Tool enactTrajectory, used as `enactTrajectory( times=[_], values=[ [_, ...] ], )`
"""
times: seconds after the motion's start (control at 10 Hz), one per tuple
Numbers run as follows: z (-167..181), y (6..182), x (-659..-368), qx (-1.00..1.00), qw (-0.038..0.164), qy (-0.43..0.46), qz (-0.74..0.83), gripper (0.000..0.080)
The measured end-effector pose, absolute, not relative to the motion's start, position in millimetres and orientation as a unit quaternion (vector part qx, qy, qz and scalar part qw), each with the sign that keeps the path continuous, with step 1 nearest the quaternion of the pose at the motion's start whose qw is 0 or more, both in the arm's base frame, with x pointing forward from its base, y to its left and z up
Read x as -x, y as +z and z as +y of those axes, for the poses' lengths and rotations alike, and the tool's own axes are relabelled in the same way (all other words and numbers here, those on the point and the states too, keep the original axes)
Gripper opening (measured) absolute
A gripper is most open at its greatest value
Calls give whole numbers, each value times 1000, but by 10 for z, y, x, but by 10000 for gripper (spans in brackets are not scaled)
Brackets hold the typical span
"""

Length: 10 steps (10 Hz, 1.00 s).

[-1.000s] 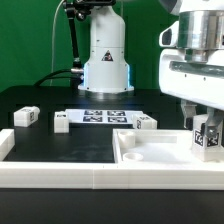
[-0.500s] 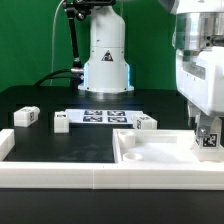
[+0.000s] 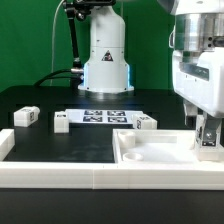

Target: Assemble one leg

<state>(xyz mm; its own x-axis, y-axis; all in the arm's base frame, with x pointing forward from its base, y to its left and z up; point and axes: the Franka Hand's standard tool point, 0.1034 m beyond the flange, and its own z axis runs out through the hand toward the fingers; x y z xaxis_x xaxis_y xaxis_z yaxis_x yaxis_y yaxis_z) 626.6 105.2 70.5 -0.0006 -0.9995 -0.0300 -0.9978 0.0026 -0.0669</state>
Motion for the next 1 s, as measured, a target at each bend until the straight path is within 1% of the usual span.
enactTrajectory(
  times=[0.3, 0.4, 0.8, 1.0],
  values=[
    [1149, 721, -6302, 806, 44, -32, 590, 645],
    [1179, 727, -6304, 842, 44, -35, 536, 649],
    [1224, 722, -6292, 939, 36, -42, 339, 649],
    [1231, 723, -6289, 963, 25, -46, 263, 649]
  ],
)
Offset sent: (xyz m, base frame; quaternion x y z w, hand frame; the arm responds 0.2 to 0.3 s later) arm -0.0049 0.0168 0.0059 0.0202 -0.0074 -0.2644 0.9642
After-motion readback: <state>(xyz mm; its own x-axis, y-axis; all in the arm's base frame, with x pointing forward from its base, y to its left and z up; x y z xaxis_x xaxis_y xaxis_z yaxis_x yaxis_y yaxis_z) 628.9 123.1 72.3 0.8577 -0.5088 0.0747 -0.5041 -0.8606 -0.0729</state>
